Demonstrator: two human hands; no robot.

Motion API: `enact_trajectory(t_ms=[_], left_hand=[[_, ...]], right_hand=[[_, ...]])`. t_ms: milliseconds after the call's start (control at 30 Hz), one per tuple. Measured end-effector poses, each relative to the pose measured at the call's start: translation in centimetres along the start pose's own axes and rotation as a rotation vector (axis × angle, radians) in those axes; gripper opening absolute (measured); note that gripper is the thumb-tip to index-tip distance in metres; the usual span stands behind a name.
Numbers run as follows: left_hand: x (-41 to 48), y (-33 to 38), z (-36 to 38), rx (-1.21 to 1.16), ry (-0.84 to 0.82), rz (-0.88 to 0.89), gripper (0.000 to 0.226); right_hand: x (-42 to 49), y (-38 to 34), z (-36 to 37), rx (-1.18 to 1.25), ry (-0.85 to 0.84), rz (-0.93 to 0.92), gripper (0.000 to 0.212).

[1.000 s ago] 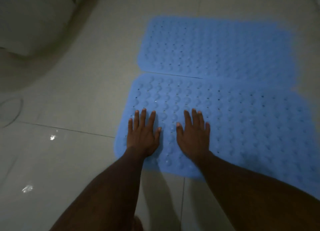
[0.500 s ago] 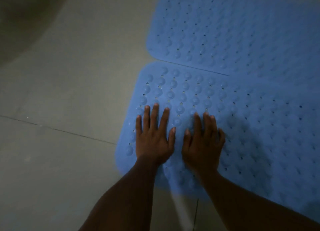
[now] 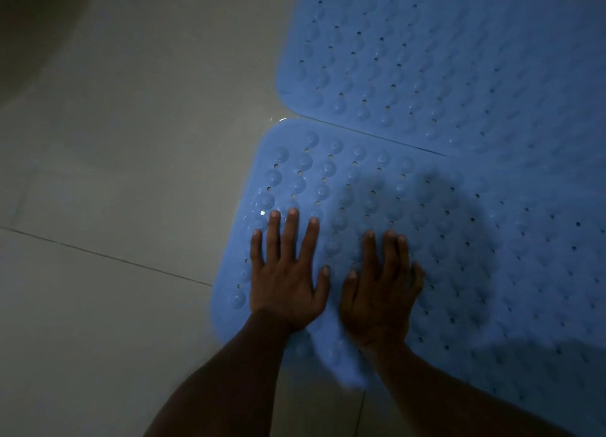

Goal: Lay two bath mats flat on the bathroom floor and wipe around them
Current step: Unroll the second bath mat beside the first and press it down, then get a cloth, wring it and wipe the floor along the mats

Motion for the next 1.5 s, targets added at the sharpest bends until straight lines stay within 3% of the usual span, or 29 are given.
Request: enact_trajectory(t_ms=[467, 733, 867, 1100, 1333, 1500], left_hand=[[0.0, 0.2, 0.4, -0.005, -0.027, 0.008, 0.078], [-0.5, 1.8, -0.5, 0.023, -0.342, -0.185, 0.073], [-1.5, 4.9, -4.0, 0.12, -0.416, -0.136, 0.077], [3.1, 14.0, -22.7, 0.224, -0.184, 0.046, 0.083], [3.8, 25.2, -47.0, 0.149, 0.185, 0.21, 0.081], [2.5, 29.5, -56.4, 0.111, 0.304, 0.282, 0.081]], right_hand=[[0.0, -0.4, 0.4, -0.006, -0.063, -0.024, 0.066], [0.8, 0.7, -1.2, 0.209, -0.179, -0.064, 0.06], [2.8, 5.8, -7.0, 0.225, -0.278, -0.085, 0.068], [12.3, 14.2, -23.0, 0.052, -0.356, -0.132, 0.068], [20.4, 16.1, -45.7, 0.017, -0.07, -0.139, 0.071], [22.0, 16.8, -56.1, -0.005, 0.062, -0.125, 0.071]])
Point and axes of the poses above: each hand's wrist, its own x-axis towards the middle knuckle, its own z-axis out of the palm, y = z × x, the point moved 10 cm from there along x, towards the middle knuckle, and after that the axes turned 13 degrees about -z, right-handed, at the moved point
